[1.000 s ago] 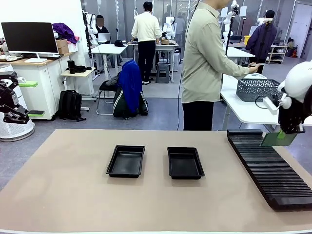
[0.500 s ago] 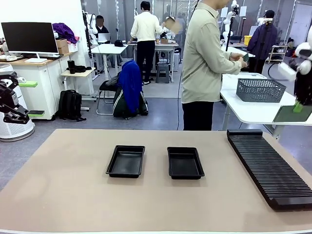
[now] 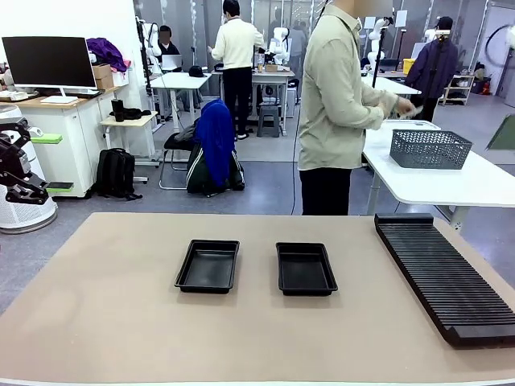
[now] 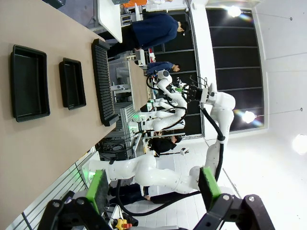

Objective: Inspect and transfer BCBs to ESD trays.
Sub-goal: Pick up the Blank PCB from the PCB Rack and place it in the left ESD tray.

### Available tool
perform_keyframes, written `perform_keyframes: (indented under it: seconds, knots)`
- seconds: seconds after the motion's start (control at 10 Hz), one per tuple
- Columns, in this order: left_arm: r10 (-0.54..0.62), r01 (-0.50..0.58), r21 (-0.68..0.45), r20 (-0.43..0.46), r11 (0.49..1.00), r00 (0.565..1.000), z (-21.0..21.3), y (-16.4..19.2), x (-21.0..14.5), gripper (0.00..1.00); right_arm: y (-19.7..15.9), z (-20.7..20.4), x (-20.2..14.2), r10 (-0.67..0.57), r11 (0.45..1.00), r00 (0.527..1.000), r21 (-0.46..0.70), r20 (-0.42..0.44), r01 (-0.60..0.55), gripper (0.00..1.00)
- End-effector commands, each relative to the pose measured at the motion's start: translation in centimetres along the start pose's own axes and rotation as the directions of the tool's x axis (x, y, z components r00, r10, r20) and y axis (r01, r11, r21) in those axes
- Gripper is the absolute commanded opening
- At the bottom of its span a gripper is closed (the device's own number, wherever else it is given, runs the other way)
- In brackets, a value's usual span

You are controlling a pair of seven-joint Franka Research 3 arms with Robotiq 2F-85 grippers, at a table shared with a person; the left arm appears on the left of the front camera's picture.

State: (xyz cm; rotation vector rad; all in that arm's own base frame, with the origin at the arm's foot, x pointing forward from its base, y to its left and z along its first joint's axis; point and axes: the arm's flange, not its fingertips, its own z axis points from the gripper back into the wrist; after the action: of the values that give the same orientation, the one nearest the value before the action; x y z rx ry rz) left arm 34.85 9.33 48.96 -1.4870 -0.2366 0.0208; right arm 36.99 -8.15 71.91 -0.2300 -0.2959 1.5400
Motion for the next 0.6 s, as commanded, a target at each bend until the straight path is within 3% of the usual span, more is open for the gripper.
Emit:
perform_keyframes:
  seconds: [0.0, 0.5]
  knots:
    - [0.0, 0.0, -0.001, 0.002, 1.0, 1.0, 0.1, 0.0, -0.1, 1.0, 0.0, 2.4, -0.1, -0.01, 1.0, 1.0, -0.001, 0.008, 0.01, 0.0]
    - [0.0, 0.0, -0.001, 0.002, 1.0, 1.0, 0.1, 0.0, -0.1, 1.0, 0.4, 6.9, -0.9, -0.019, 0.999, 0.999, -0.031, 0.031, 0.02, 0.0]
